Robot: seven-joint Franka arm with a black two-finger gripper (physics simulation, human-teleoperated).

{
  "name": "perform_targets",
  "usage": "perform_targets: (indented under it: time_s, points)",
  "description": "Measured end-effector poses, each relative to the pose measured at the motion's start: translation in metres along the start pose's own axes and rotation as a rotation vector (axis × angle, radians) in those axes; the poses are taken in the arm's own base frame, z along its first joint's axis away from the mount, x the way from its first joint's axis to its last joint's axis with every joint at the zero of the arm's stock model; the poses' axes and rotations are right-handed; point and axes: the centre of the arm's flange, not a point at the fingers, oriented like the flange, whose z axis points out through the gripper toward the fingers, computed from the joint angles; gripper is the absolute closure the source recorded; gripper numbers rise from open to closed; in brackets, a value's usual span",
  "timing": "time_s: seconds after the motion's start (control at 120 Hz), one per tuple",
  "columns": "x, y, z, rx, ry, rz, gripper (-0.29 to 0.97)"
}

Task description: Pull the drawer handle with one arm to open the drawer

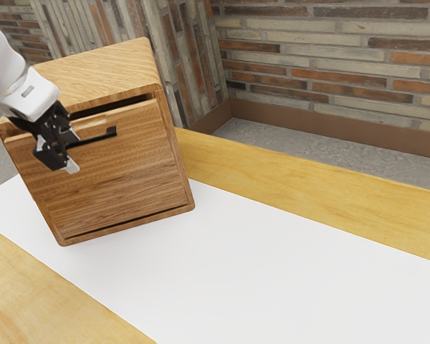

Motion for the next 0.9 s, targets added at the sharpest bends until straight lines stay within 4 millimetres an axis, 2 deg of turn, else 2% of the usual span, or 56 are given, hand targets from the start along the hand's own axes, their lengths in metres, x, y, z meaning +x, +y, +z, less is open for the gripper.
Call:
perform_targets:
  time_s: [0.067,0.233,0.383,0.65,0.792,0.9]
  points:
    - [0.005,0.005,0.0,-0.002,0.002,0.012,0.22]
    - [0.001,0.02,0.0,-0.015,0.015,0.022,0.2]
    - [0.009,0.037,-0.011,-0.006,0.035,0.052,0.24]
    - [-0.009,0.071,-0.017,-0.015,0.059,0.073,0.23]
    - [0.004,0.092,-0.03,-0.01,0.1,0.127,0.26]
    - [0.016,0.103,-0.032,-0.016,0.11,0.165,0.24]
